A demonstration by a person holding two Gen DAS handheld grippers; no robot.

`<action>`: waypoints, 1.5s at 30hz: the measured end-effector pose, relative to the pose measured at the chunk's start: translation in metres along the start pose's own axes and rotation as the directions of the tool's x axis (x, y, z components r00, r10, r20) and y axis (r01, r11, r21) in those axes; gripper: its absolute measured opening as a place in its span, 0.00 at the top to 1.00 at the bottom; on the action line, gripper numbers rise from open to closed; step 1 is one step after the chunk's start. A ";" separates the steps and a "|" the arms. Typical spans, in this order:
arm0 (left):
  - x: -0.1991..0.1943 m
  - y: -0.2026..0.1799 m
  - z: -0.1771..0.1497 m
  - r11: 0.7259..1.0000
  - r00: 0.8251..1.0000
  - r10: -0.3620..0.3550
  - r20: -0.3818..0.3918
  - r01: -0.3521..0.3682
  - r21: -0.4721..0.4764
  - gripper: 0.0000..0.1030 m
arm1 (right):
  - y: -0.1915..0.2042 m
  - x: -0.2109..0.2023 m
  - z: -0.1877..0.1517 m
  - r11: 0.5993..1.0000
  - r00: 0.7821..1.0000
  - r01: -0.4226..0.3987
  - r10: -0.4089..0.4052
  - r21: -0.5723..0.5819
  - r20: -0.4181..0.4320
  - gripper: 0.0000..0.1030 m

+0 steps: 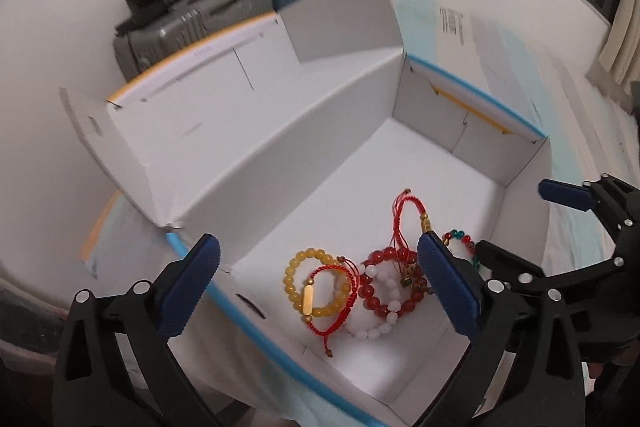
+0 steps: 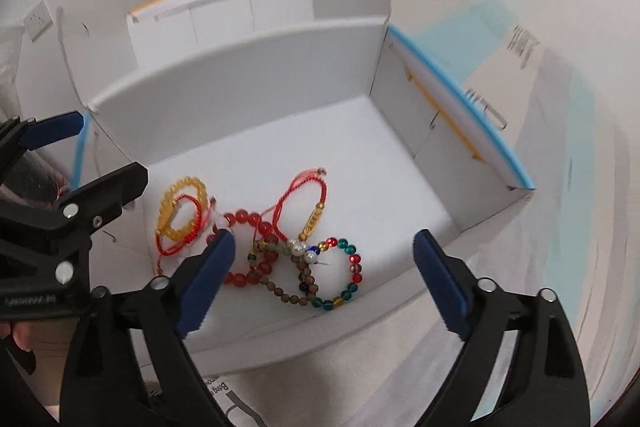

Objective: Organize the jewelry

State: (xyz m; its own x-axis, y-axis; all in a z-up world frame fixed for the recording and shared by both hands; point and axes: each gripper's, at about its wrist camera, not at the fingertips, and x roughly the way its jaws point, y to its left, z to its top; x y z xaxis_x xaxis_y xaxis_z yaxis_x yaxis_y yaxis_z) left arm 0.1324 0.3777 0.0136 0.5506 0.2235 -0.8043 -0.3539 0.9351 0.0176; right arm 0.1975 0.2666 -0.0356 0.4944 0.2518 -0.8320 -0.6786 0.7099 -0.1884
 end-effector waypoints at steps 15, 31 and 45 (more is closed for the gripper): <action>-0.070 -0.005 -0.046 0.999 0.994 0.027 0.106 -0.025 -0.023 0.06 | -0.013 -0.090 -0.053 0.996 0.983 0.040 -0.053 0.075 0.174 0.08; -0.096 -0.018 -0.088 0.990 0.985 0.128 0.118 -0.121 -0.066 0.06 | -0.014 -0.126 -0.097 0.990 0.972 0.062 -0.088 0.126 0.219 0.08; -0.102 -0.027 -0.093 0.994 0.989 0.099 0.113 -0.092 -0.061 0.06 | -0.015 -0.131 -0.102 0.989 0.970 0.071 -0.100 0.132 0.222 0.08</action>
State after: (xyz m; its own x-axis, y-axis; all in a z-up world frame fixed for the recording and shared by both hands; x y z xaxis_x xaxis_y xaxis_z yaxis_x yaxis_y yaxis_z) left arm 0.0156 0.3045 0.0397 0.5952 0.3443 -0.7260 -0.4485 0.8921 0.0553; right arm 0.0874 0.1557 0.0227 0.6679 0.3195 -0.6722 -0.5638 0.8068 -0.1768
